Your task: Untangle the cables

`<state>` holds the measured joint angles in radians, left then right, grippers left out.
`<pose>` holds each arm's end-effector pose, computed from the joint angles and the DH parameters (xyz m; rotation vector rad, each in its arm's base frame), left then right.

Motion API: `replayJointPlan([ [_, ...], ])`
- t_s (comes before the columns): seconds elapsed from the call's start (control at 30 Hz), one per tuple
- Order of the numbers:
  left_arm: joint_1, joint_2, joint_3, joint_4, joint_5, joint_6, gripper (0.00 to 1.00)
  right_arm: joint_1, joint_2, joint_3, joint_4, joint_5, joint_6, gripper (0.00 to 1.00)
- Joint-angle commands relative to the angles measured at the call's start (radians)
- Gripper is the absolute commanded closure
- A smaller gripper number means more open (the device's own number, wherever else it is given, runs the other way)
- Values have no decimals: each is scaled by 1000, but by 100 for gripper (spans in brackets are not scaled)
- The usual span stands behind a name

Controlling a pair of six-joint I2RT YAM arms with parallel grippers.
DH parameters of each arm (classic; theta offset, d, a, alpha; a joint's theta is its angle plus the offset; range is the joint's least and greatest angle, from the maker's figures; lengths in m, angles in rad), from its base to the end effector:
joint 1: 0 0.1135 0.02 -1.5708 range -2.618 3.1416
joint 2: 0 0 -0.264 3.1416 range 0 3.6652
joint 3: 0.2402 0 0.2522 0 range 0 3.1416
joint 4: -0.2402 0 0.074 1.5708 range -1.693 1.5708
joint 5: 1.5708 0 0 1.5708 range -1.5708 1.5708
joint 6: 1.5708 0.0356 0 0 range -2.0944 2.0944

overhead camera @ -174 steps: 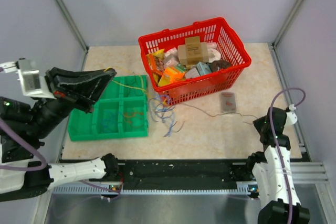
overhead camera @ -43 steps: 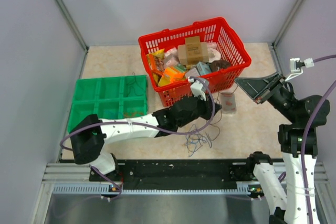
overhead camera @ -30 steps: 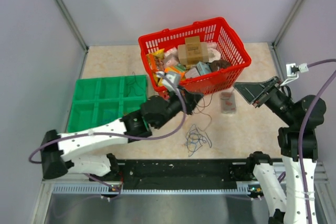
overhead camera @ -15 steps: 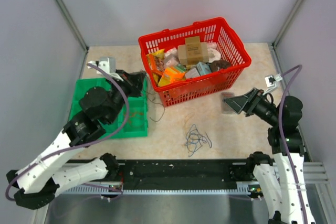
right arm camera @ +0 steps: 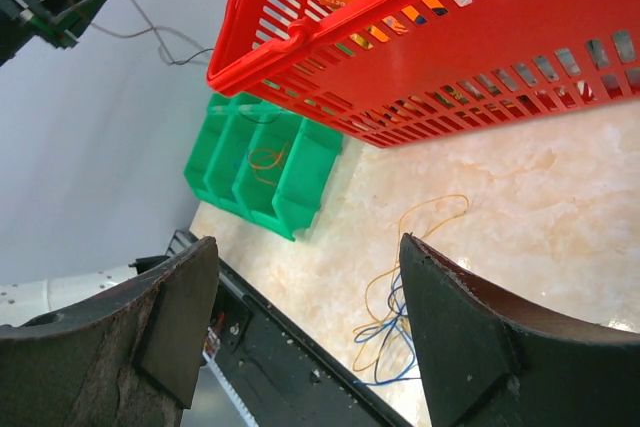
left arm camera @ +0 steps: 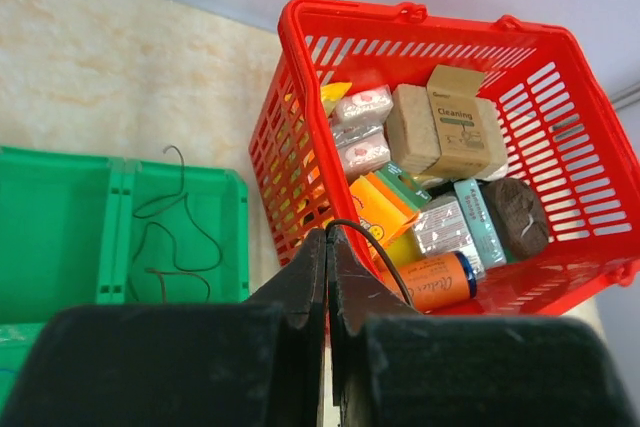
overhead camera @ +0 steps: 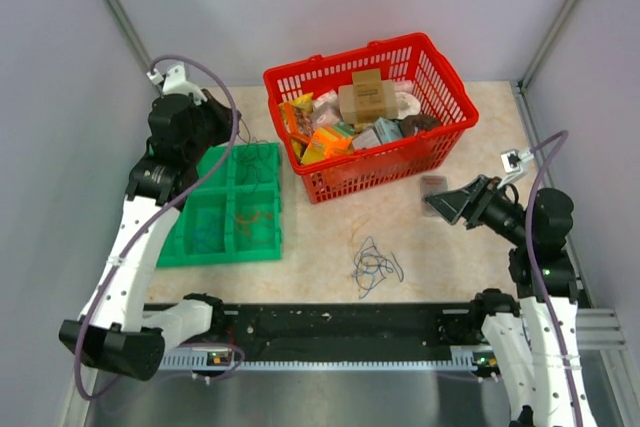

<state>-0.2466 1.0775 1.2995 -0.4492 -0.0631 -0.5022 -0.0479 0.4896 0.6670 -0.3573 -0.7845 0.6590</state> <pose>0.2211 -0.0533 0.4338 -0.2776 1.8019 -0.4765 0.1162 0.0196 0.3222 0.0386 1.8337 1.1192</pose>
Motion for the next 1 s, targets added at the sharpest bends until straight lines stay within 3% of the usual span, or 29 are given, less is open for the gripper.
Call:
replayJointPlan([
  [0.0, 87, 62, -12, 148, 221, -137, 100, 8, -28, 8, -9, 14, -32, 28],
  [0.17, 127, 153, -29, 187, 212, -196, 100, 6, -32, 5, -29, 25, -50, 28],
  [0.5, 151, 133, -117, 161, -61, -124, 100, 8, -26, -7, -31, 36, -62, 28],
  [0.73, 161, 147, -28, 136, -83, -96, 100, 8, -23, -10, -31, 41, -65, 28],
  [0.97, 161, 222, -42, 205, -21, -101, 100, 6, -22, -18, -31, 41, -67, 28],
])
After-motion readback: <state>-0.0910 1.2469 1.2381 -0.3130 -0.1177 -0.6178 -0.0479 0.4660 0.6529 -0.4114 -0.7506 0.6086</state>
